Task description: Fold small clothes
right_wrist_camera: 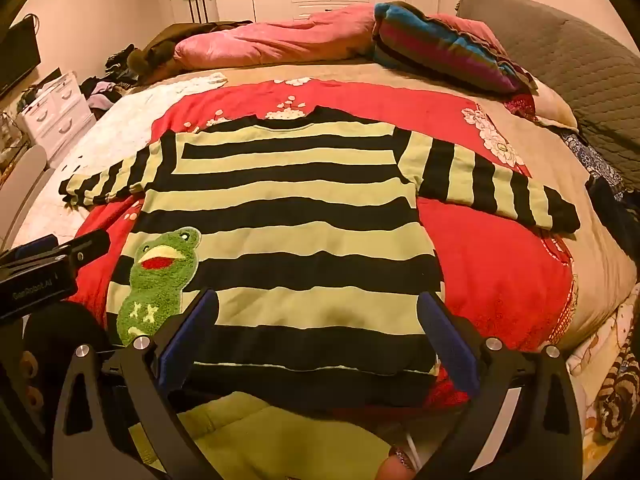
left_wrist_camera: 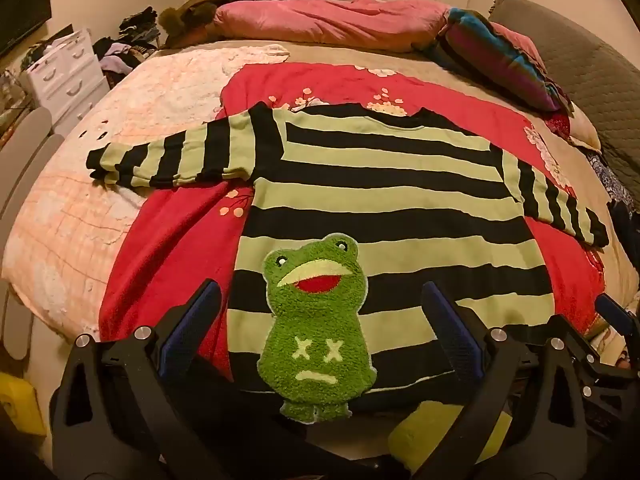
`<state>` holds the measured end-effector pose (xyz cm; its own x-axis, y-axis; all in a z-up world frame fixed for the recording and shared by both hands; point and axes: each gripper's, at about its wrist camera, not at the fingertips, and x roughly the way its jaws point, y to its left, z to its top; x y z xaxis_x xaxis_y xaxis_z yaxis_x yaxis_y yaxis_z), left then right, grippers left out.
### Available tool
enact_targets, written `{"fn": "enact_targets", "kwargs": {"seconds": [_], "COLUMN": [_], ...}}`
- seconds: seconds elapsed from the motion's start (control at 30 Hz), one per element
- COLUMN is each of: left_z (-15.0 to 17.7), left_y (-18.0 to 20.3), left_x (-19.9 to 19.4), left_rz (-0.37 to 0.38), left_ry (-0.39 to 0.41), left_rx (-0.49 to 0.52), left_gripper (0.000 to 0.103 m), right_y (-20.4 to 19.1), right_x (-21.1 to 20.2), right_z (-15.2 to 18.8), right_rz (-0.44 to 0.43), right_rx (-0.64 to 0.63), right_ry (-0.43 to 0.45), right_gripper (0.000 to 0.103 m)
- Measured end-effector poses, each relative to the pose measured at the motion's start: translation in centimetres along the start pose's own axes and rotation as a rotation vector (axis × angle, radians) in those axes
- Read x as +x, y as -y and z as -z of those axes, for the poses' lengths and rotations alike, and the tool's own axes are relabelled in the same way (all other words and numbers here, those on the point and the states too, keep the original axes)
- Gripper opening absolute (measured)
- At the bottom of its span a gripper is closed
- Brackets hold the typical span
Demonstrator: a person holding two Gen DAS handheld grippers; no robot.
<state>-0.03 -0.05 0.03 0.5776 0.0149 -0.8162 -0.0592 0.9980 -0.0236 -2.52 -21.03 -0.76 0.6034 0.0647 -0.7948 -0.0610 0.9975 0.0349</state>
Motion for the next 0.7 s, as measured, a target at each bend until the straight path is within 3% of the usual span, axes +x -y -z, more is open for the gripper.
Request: {"fn": "enact_targets", "kwargs": {"seconds": [0.7], "left_z": [-0.43], "left_y": [-0.56], "left_x": [0.05], "left_rz": [-0.006], "left_ry": [0.005], "left_rx": [0.003], "left_gripper": [0.094], "right_y": [0.06], "right_x": [-0.18], "right_z": [0.09], "right_rz": [-0.001], "right_rx": [0.001], "right_ry": [0.01], "right_gripper": [0.099]}}
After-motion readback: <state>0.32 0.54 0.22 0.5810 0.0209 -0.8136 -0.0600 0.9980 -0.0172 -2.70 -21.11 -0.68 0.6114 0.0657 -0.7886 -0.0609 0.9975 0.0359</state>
